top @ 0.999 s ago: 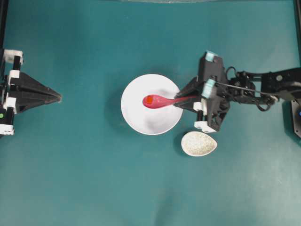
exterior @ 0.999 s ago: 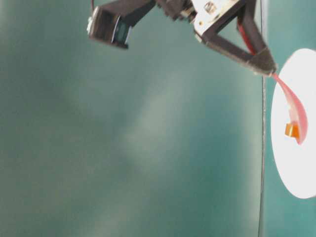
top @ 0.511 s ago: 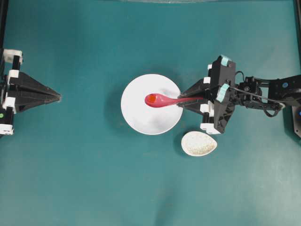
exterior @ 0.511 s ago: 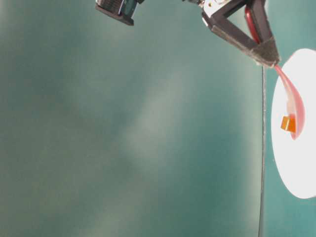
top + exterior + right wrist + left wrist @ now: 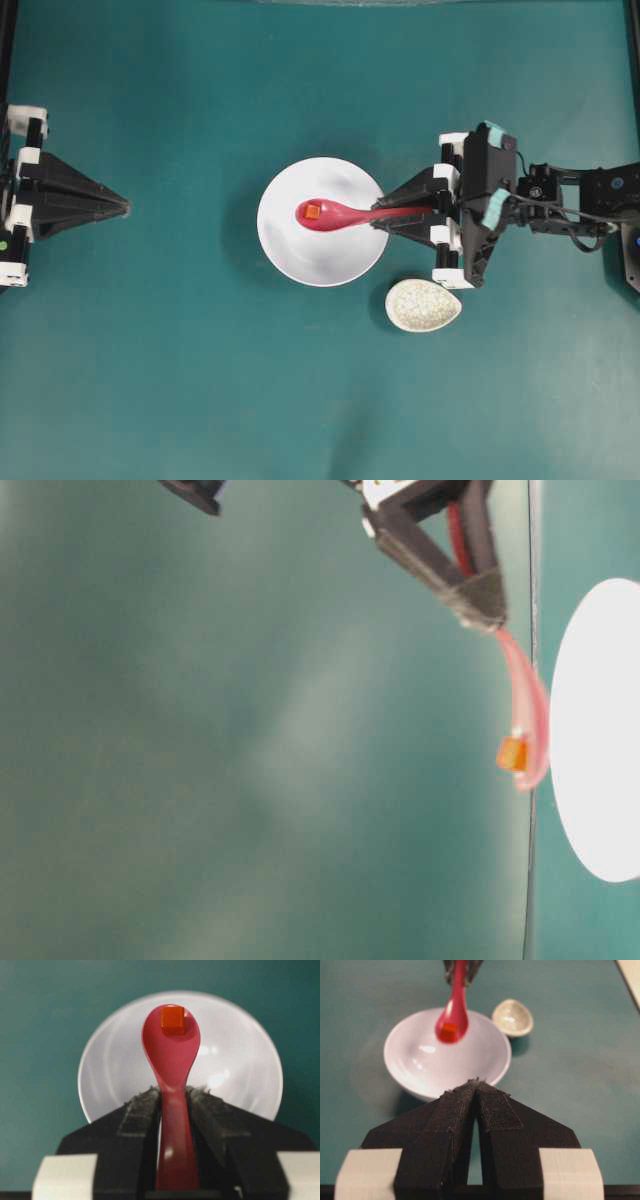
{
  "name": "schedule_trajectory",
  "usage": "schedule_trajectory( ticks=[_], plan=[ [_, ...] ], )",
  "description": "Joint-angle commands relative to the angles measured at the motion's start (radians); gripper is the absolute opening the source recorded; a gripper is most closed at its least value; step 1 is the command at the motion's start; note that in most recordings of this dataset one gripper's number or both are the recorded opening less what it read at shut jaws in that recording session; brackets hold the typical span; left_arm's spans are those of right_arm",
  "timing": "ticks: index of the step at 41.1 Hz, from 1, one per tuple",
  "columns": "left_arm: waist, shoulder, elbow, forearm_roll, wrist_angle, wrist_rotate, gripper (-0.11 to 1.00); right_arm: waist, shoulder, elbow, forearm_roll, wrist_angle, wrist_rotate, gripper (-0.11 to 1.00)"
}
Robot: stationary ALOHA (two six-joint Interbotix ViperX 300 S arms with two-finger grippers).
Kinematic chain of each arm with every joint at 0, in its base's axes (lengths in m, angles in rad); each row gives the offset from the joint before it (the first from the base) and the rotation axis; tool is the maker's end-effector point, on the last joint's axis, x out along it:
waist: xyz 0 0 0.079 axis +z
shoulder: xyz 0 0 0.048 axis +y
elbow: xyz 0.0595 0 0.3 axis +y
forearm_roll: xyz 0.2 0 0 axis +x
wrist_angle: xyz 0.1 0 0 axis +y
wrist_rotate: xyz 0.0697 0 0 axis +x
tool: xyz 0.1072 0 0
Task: Grip the spoon and scoop the red block from the bowl with right arm.
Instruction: 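Lift the spoon with the red cube up out of the bowl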
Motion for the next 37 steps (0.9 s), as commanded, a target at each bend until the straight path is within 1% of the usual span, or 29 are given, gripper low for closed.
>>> schedule_trajectory(
  ticks=[1, 13, 24, 28, 37],
  plan=[
    [-0.002, 0.005, -0.032, 0.003, -0.011, -0.003, 0.01, 0.003, -0.028, -0.021, -0.015, -0.026, -0.002, 0.25],
    [-0.002, 0.005, -0.032, 0.002, -0.008, -0.002, 0.01, 0.003, -0.06, -0.041, -0.017, -0.02, -0.005, 0.25],
    [-0.002, 0.005, -0.032, 0.002, -0.014, -0.002, 0.01, 0.002, -0.123, -0.055, -0.017, 0.015, -0.006, 0.25],
    [-0.002, 0.005, -0.034, 0.002, -0.018, -0.002, 0.01, 0.002, -0.141, -0.052, -0.017, 0.011, -0.006, 0.25],
    [-0.002, 0.005, -0.035, 0.002, -0.023, -0.002, 0.01, 0.002, -0.146, -0.049, -0.017, 0.006, -0.006, 0.25]
  ],
)
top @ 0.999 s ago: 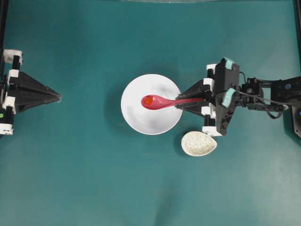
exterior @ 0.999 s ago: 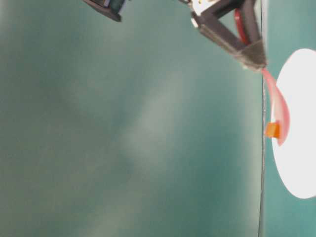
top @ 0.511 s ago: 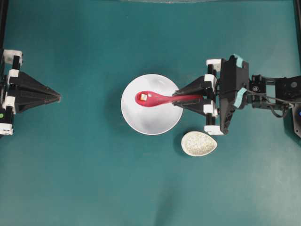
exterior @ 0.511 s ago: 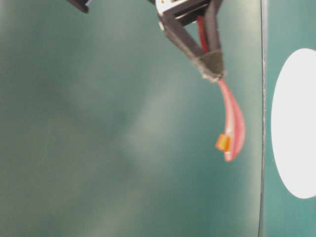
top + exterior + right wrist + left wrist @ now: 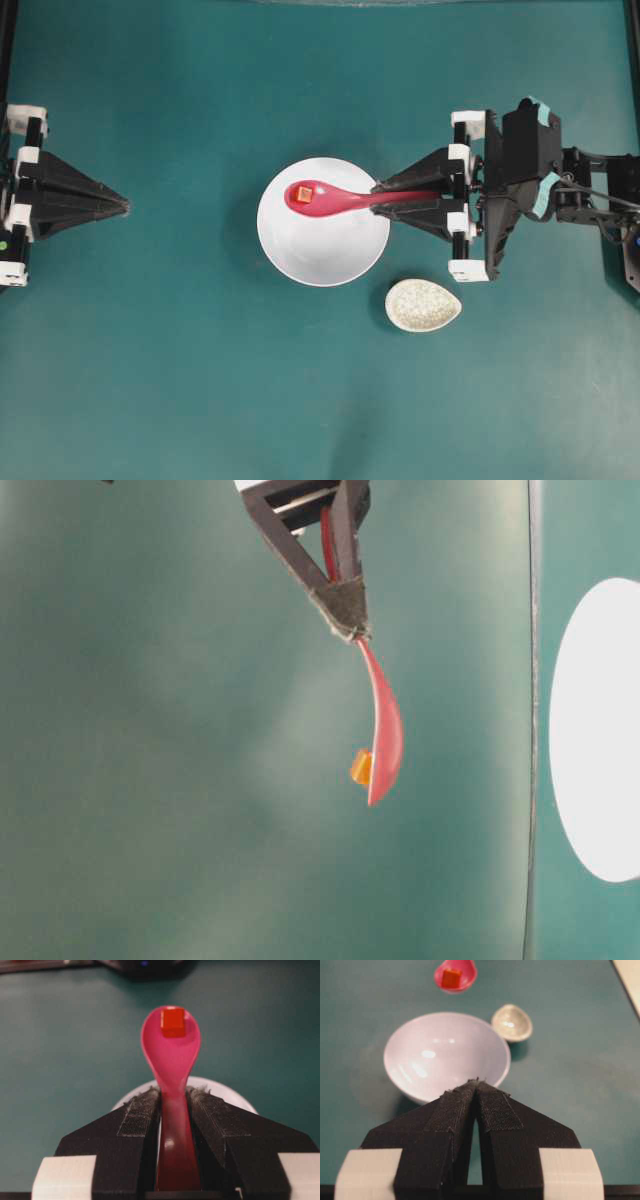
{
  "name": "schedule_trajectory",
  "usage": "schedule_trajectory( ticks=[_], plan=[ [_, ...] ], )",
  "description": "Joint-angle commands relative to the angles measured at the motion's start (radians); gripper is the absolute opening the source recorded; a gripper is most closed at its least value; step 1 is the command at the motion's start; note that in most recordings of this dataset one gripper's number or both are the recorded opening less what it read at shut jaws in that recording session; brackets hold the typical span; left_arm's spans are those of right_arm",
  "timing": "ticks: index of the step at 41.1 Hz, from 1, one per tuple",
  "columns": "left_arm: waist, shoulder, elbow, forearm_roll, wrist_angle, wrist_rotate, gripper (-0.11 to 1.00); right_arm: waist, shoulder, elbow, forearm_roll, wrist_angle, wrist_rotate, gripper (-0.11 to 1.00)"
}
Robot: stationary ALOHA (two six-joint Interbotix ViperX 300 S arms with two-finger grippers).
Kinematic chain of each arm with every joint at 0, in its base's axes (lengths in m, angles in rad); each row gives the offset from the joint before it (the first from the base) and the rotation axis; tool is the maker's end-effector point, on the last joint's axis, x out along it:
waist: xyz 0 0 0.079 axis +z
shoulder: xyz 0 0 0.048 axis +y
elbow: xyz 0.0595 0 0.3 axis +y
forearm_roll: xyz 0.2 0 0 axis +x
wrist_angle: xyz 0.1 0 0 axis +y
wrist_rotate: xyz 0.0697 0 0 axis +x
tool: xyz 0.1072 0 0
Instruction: Grip the spoon and scoop the red block from the bowl with right arm.
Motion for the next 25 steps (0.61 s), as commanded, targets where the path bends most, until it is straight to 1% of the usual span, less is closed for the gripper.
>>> schedule_trajectory(
  ticks=[1, 7, 14, 25],
  plan=[
    [-0.002, 0.005, -0.032, 0.0, -0.009, 0.0, 0.01, 0.002, -0.014, -0.018, -0.002, -0.006, -0.002, 0.25],
    [-0.002, 0.005, -0.032, 0.0, -0.009, -0.002, 0.01, 0.002, -0.012, -0.015, -0.003, 0.015, -0.002, 0.25],
    [-0.002, 0.008, -0.034, 0.0, -0.011, -0.002, 0.01, 0.002, -0.011, -0.015, -0.003, 0.074, 0.0, 0.25],
    [-0.002, 0.014, -0.032, 0.0, -0.029, -0.002, 0.01, 0.002, -0.011, -0.017, -0.002, 0.078, 0.003, 0.25]
  ],
)
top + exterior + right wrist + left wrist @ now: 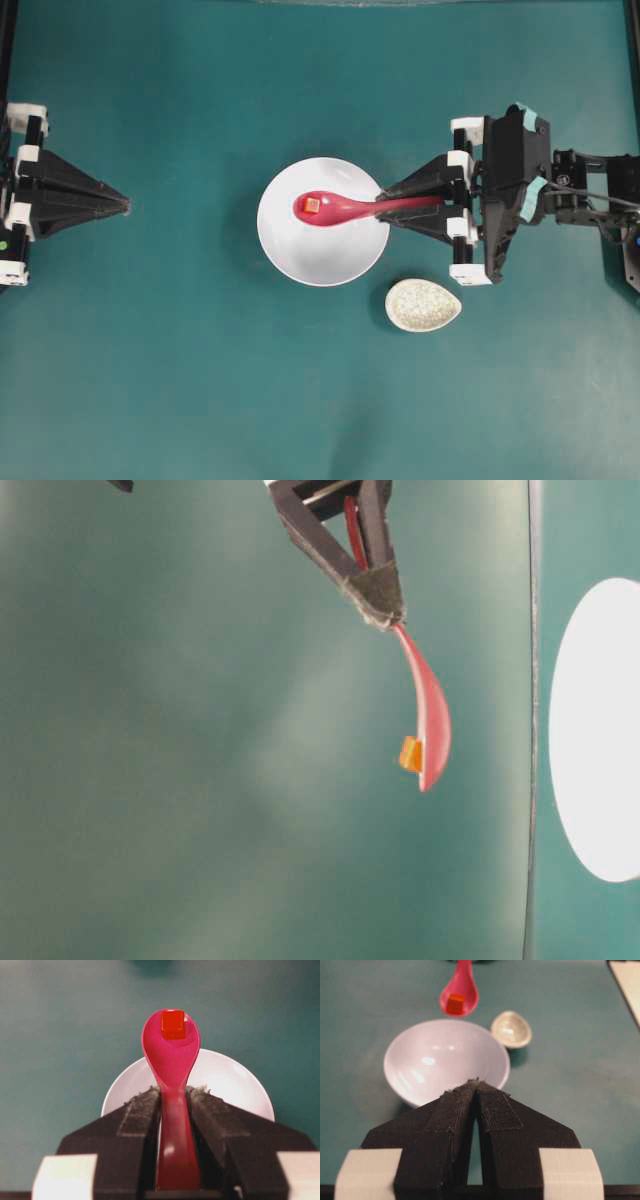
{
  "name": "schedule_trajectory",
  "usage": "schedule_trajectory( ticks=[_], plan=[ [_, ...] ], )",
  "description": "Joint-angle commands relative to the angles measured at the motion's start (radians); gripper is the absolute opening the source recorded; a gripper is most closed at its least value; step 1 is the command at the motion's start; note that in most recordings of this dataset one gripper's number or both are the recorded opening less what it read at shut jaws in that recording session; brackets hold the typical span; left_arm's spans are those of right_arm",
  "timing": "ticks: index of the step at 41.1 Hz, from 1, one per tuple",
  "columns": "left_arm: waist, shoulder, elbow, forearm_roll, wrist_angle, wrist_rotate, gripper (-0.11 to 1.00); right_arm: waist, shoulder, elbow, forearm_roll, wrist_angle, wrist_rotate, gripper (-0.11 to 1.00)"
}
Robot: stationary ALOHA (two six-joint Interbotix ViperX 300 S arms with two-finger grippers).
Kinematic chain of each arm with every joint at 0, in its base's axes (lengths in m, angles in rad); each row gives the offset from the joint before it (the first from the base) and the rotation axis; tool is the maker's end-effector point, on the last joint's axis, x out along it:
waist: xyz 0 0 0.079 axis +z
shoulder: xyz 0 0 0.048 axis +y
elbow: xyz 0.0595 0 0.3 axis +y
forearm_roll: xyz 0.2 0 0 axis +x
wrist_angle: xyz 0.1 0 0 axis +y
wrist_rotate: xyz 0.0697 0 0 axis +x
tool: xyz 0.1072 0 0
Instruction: Grip the spoon and scoop the red block from the bowl with right arm.
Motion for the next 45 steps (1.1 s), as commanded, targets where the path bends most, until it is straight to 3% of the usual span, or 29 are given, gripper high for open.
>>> schedule_trajectory(
  ticks=[1, 45],
  plan=[
    [-0.002, 0.008, -0.028, 0.002, -0.014, -0.002, 0.01, 0.002, -0.012, -0.017, -0.002, -0.003, 0.002, 0.25],
    [-0.002, 0.005, -0.034, 0.002, -0.003, 0.0, 0.01, 0.0, -0.011, -0.009, 0.023, 0.018, 0.008, 0.25]
  ],
)
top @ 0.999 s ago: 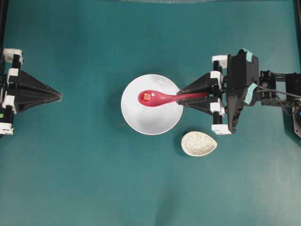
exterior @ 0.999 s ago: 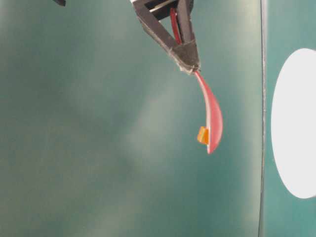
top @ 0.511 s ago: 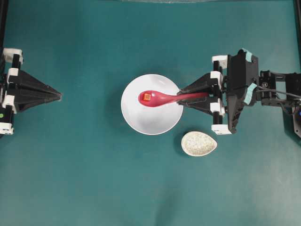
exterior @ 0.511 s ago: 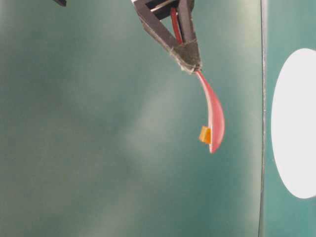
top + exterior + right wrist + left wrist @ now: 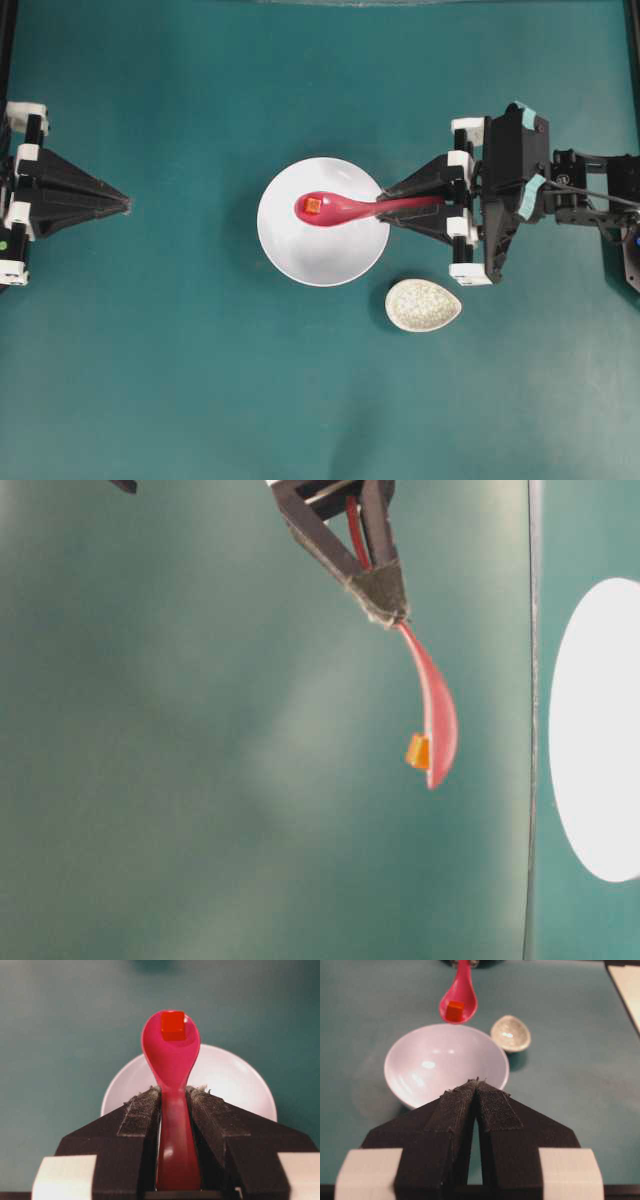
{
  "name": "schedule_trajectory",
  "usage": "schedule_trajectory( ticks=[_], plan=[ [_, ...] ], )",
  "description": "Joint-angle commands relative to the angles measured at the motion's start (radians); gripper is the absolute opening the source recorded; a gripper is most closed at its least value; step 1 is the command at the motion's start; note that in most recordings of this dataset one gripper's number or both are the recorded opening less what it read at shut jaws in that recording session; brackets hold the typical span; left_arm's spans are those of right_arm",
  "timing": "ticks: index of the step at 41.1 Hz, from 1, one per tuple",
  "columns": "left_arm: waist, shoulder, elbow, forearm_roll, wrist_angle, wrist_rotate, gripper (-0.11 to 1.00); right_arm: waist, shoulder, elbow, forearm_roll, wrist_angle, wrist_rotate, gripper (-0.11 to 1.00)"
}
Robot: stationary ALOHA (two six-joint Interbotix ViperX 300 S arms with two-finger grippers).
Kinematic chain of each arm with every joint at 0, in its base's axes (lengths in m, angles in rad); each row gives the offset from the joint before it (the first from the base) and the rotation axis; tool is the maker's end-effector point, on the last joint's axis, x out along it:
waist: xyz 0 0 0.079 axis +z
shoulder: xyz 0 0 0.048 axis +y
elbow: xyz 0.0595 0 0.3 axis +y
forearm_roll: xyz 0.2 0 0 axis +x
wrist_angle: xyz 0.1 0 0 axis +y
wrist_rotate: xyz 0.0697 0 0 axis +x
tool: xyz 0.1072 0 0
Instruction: Grip the spoon and scoop the red block from the bowl with right arm.
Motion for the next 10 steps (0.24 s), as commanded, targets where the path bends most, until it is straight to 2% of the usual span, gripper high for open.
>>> schedule_trajectory(
  ticks=[1, 10],
  plan=[
    [-0.002, 0.005, -0.029, 0.002, -0.002, 0.0, 0.01, 0.0, -0.011, -0.009, 0.009, 0.005, 0.003, 0.25],
    [-0.003, 0.008, -0.029, 0.002, 0.0, 0.0, 0.01, -0.002, -0.011, -0.011, 0.023, 0.006, 0.003, 0.25]
  ],
)
